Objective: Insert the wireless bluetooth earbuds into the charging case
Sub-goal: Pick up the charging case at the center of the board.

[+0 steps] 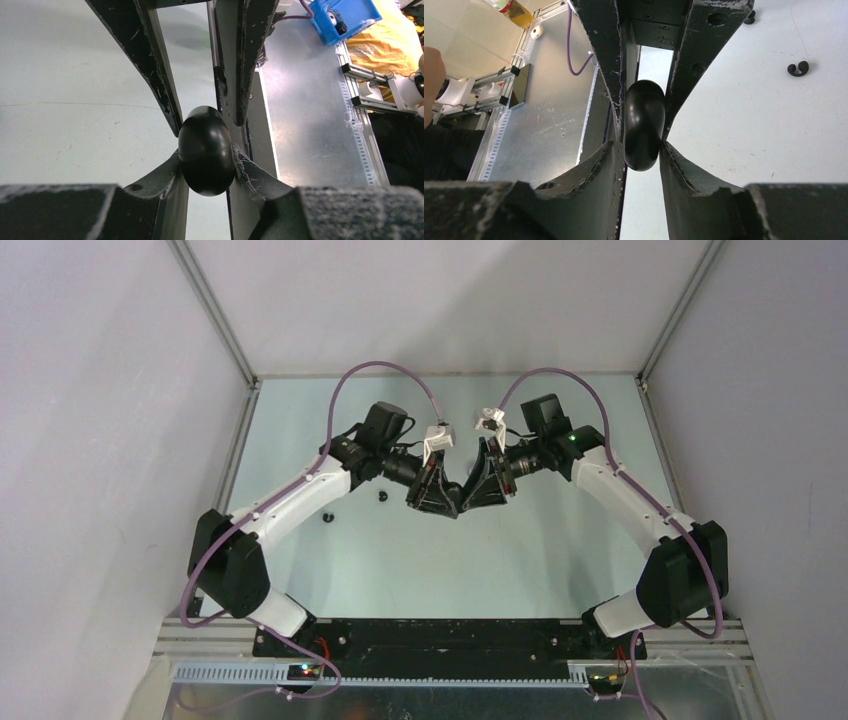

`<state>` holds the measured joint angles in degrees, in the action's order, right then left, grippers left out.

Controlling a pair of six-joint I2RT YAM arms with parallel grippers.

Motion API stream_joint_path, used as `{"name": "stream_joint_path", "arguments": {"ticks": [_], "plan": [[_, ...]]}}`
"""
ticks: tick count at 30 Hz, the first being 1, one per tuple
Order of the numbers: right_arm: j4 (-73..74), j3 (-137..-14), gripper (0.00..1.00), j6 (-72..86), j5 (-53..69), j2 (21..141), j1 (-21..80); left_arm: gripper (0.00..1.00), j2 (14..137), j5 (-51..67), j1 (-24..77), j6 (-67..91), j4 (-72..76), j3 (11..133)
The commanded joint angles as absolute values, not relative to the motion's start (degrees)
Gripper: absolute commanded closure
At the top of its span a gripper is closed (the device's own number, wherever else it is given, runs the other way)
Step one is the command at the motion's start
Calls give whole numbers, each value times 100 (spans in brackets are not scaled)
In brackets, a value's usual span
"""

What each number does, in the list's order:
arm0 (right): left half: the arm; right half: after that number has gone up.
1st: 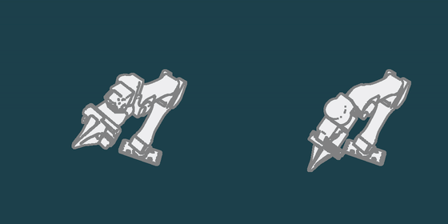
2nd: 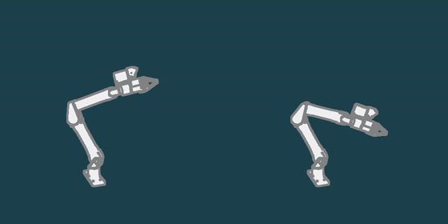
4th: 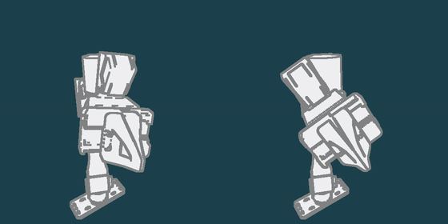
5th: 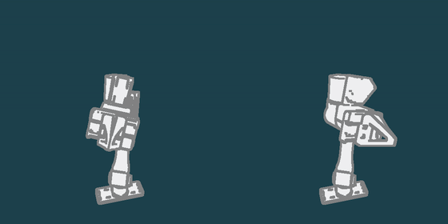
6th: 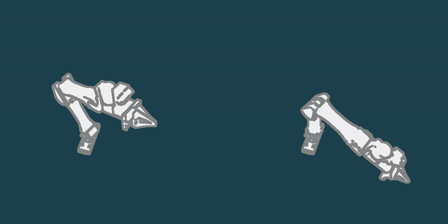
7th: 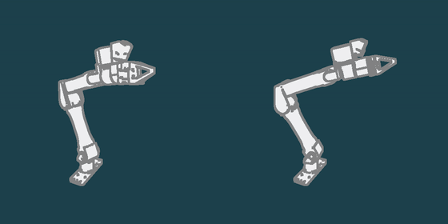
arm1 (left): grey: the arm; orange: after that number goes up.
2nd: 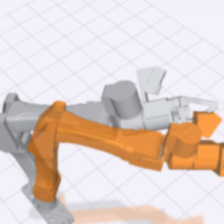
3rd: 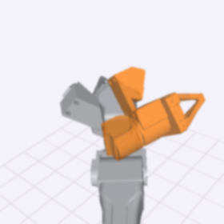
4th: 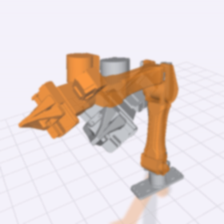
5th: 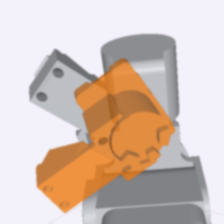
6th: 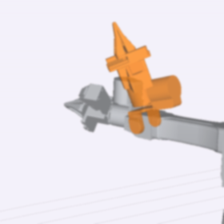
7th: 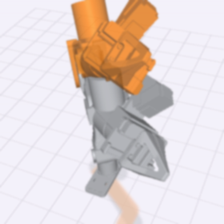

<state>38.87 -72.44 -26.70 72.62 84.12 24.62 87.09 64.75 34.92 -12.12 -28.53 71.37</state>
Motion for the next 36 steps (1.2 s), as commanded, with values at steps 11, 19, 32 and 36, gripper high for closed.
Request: {"name": "stream_joint_path", "arguments": {"ticks": [11,19,32,36], "plan": [[4003,-7291,54,-2905,7451,8521,2647,91,8433,6669,3522,-1358,-2872,7426],[3876,-7282,71,-2760,7379,8440,2631,82,8455,6629,3524,-1351,-2856,7404],[3593,-7286,77,-2295,6384,8121,2665,51,8504,6185,3524,-1048,-2553,7341],[3507,-7286,78,-2176,6286,8064,2677,49,8516,6010,3525,-938,-2442,7314]]}}
